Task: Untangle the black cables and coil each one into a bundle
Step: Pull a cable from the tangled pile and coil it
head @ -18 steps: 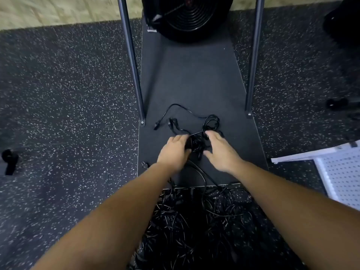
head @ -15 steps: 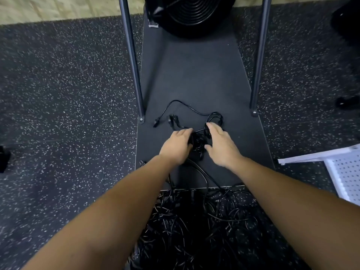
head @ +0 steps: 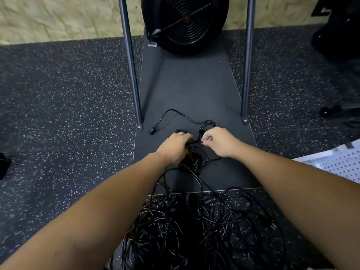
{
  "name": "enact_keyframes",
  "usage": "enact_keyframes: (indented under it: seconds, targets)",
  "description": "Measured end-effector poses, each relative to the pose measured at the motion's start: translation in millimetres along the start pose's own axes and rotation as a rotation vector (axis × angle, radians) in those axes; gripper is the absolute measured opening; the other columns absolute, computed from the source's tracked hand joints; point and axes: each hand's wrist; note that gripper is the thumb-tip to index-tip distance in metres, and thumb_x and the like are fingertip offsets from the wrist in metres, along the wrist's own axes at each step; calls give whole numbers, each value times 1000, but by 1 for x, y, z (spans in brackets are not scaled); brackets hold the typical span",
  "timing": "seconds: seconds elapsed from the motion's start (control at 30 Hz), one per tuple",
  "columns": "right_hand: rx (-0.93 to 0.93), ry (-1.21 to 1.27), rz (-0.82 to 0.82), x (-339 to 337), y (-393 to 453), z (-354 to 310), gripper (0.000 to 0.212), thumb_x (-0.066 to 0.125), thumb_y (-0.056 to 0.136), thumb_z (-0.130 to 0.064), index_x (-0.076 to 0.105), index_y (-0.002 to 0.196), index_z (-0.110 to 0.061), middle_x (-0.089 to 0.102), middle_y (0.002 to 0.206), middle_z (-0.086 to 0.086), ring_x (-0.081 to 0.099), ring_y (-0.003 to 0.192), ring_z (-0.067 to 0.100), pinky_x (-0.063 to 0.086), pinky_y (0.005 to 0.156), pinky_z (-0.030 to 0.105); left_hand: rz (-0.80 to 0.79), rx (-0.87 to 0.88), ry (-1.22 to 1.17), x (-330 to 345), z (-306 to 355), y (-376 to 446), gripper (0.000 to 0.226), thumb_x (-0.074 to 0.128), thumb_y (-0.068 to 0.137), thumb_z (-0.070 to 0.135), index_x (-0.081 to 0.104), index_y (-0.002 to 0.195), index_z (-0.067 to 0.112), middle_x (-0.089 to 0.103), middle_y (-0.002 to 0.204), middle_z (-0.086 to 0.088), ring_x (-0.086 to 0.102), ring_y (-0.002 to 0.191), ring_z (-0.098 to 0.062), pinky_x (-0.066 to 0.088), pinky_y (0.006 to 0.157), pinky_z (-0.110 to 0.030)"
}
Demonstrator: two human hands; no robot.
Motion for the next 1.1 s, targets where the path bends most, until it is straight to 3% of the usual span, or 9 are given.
enact_keyframes:
  seconds: [0.1,0.2,0.3,0.43,0.57,0.7,0.8,0.97,1.1]
  targets:
    - [-72,23,12,-32,-14,-30,7,77,102,-25,81,97,-22,75,89,-7,70,89,19,55,85,31,33,28,0,-32,4,-16,37,67,90,15,66,126,24,73,121,-1,65,114,-31,54,98,-45]
    - [-97,66,58,-62,-38,-63,9,75,102,-24,81,95,-23,79,91,0,71,89,24,57,85,37,92,74,-5,-66,19,-43,16,68,91,17,56,99,25,71,100,1,67,99,-34,55,86,-44]
    - [-133,81,95,-89,-71,-92,10,75,102,-26,80,94,-28,78,92,-1,69,86,22,56,83,39,162,75,-83,-93,34,-69,20,73,96,13,59,101,26,67,89,9,66,93,-28,50,82,-36]
    - [-168,158,190,-121,-118,-123,11,72,105,-25,82,100,-28,79,95,-6,70,89,12,54,82,33,151,43,-419,-114,56,-108,26,84,95,23,75,120,22,81,103,7,76,100,-14,58,99,-32]
    - [-239,264,291,-133,-159,-154,14,70,107,-24,84,109,-24,80,104,-12,70,98,2,51,84,18,129,136,-704,-117,85,-148,39,84,97,12,74,134,11,80,89,-3,73,82,-12,55,86,-18]
    - [-278,359,340,-127,-185,-165,15,70,106,-23,84,108,-26,80,102,-15,72,101,1,54,92,22,153,184,-736,-114,98,-171,25,83,98,12,81,123,11,71,73,-3,62,71,-15,51,83,-27]
    - [-295,421,347,-128,-201,-166,15,71,106,-22,85,109,-23,81,98,-13,72,96,-2,52,87,19,170,196,-747,-111,111,-184,17,85,97,14,83,112,8,70,71,-4,59,69,-18,49,80,-32]
    - [-327,516,357,-133,-223,-170,13,72,104,-18,85,108,-20,81,92,-8,64,68,-6,48,71,12,162,198,-790,-117,127,-199,19,83,96,7,78,103,-10,71,74,5,60,68,-6,49,72,-17]
    - [-325,667,401,-139,-230,-172,13,75,102,-20,81,113,-22,80,102,-3,71,71,9,62,79,28,191,198,-805,-127,130,-208,16,81,99,13,79,98,-3,69,76,4,59,71,-7,49,75,-20]
Point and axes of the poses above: each hand's wrist, its own y-axis towards the middle knuckle, its own x-axis out of the palm, z = x × y
